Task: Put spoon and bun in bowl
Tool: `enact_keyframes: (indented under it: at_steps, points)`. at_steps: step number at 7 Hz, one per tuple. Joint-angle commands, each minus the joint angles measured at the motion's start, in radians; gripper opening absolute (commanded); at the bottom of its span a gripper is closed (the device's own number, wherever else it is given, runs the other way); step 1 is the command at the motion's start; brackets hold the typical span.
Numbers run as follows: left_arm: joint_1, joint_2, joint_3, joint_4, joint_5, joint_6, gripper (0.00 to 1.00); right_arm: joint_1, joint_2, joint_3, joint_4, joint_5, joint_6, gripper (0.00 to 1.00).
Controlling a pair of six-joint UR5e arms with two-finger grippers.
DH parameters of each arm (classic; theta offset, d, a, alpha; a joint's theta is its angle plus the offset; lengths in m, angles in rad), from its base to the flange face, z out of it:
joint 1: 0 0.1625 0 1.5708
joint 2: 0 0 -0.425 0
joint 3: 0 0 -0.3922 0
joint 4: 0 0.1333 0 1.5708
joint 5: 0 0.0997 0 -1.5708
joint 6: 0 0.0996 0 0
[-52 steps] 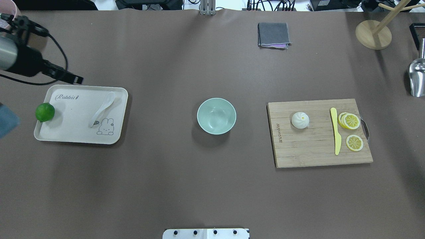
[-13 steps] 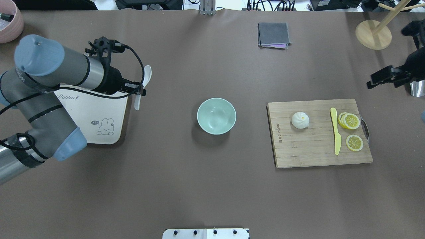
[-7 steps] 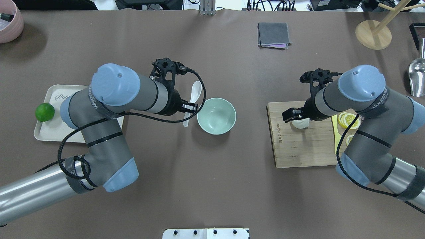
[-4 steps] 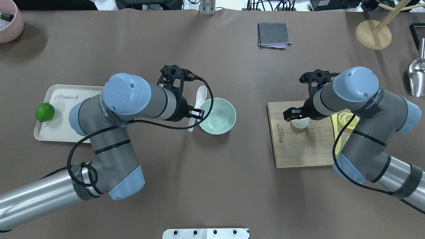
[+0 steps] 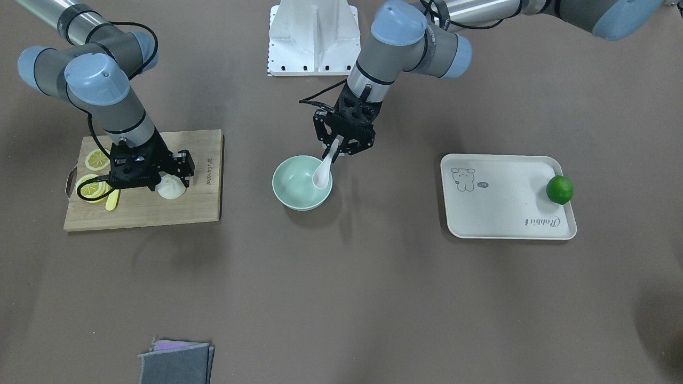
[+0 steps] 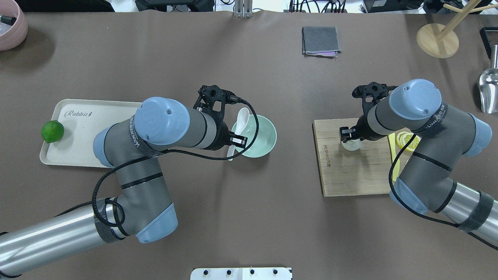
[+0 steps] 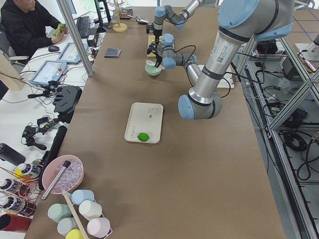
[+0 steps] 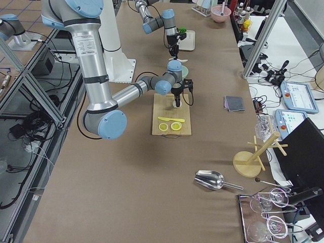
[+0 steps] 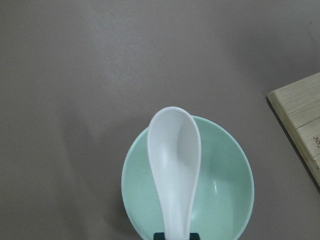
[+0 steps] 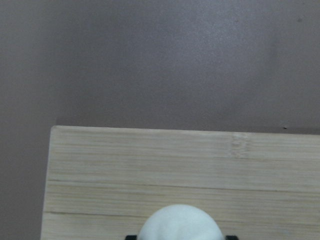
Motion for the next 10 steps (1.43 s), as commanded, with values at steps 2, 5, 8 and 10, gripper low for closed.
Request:
enact_keyframes:
  at_steps: [2, 5, 8, 10]
  points:
    - [0.034, -0.065, 0.096, -0.001, 0.044, 0.039, 0.00, 0.045, 0.060, 0.005, -0.018, 0.049, 0.004, 0.00]
    - [0.031, -0.077, 0.104, -0.001, 0.044, 0.046, 0.06, 0.046, 0.100, 0.008, -0.024, 0.055, 0.007, 0.00]
    - [-0.002, -0.076, 0.093, -0.001, 0.045, 0.057, 0.99, 0.045, 0.114, 0.020, -0.024, 0.055, 0.009, 0.00]
    - [-0.141, -0.014, 0.055, 0.001, -0.040, 0.152, 0.99, 0.042, 0.217, 0.037, -0.136, 0.064, 0.039, 0.00]
